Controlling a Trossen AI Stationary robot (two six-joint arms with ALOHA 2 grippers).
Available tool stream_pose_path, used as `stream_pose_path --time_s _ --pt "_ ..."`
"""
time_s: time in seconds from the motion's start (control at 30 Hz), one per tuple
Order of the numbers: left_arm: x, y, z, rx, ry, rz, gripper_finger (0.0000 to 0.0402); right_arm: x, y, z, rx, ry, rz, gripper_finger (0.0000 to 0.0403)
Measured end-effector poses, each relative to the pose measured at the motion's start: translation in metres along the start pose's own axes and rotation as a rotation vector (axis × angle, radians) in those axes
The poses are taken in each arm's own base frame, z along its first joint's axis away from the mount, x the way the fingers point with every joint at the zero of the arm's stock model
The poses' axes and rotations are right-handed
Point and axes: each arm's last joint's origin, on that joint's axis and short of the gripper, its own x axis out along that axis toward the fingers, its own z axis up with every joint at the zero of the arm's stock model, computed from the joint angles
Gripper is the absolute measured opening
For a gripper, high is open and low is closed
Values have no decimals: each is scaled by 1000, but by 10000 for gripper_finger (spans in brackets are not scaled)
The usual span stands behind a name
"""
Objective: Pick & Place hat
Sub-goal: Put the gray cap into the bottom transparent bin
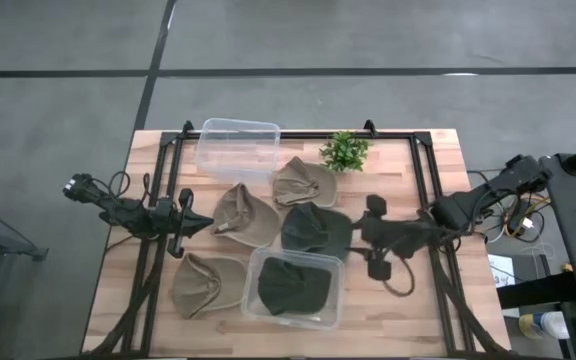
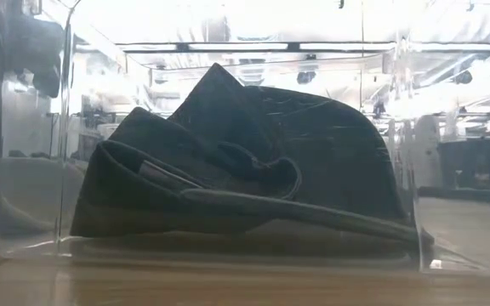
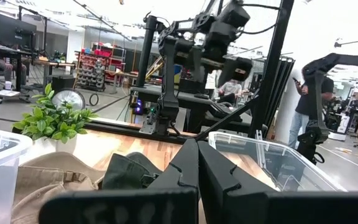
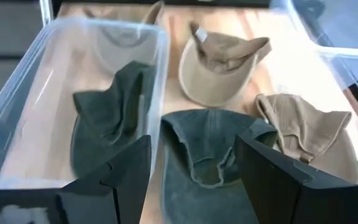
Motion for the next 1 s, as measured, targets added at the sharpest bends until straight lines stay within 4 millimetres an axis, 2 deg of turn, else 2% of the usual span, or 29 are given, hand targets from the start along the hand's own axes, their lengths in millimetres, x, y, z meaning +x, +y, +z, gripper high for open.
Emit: stream_pose_path --time_s 0.17,0.37,0.63,0.77,1.0 --pt "0 0 0 0 0 0 0 -1 -18 -36 120 -98 -123 226" --pt "0 0 0 0 -1 0 0 2 -41 -83 315 -189 -367 226" --pt "0 0 0 -1 -2 0 0 25 -60 -141 537 -159 -487 226" --pt "0 0 0 -1 -2 0 0 37 -65 -163 607 -155 -515 226" --pt "0 0 0 0 -1 0 0 53 -69 -185 690 -244 -469 226"
